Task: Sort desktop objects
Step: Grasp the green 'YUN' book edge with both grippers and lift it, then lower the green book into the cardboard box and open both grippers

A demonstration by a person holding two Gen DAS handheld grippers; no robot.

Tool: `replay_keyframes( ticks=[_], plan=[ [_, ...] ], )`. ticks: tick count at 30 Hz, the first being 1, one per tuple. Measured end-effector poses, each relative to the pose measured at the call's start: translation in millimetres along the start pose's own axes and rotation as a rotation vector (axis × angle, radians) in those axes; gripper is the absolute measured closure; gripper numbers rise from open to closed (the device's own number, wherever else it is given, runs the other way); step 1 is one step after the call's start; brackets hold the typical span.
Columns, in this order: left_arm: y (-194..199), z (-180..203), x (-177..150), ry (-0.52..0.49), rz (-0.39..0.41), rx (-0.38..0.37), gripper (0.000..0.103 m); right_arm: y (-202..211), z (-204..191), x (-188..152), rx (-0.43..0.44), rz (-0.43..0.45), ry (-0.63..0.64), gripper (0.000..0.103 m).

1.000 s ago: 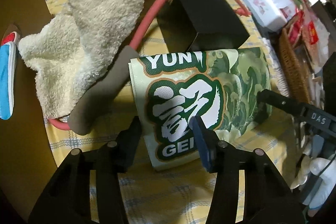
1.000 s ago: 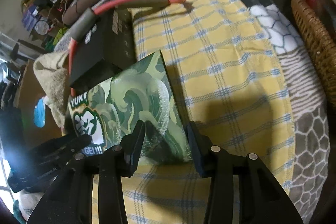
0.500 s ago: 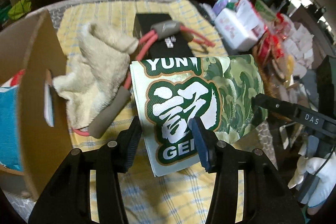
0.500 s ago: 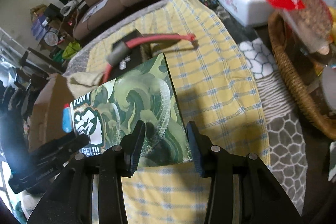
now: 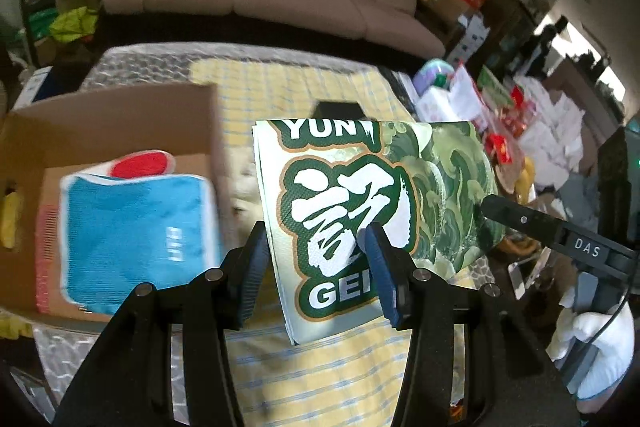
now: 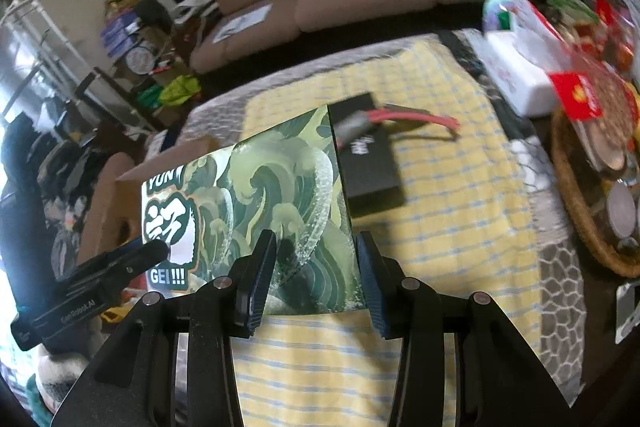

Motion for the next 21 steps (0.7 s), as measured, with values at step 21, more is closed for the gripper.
replay_keyframes(
  ticks=[21],
  plan=[
    [72,-236,-18,0.215,0.039,0.106,0.058,-112,-226,-33,0.087,-0.136,0.197,0.06]
  ],
)
Point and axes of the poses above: each gripper's, at about its wrist camera, not at the fingertips, and y roughly against the way its jaws point, z to its right, x to its top, the point moved 3 cm from there along -y, roughly the way its jaws point, and after that the axes turned 10 degrees about -x, right-handed, at the moved point
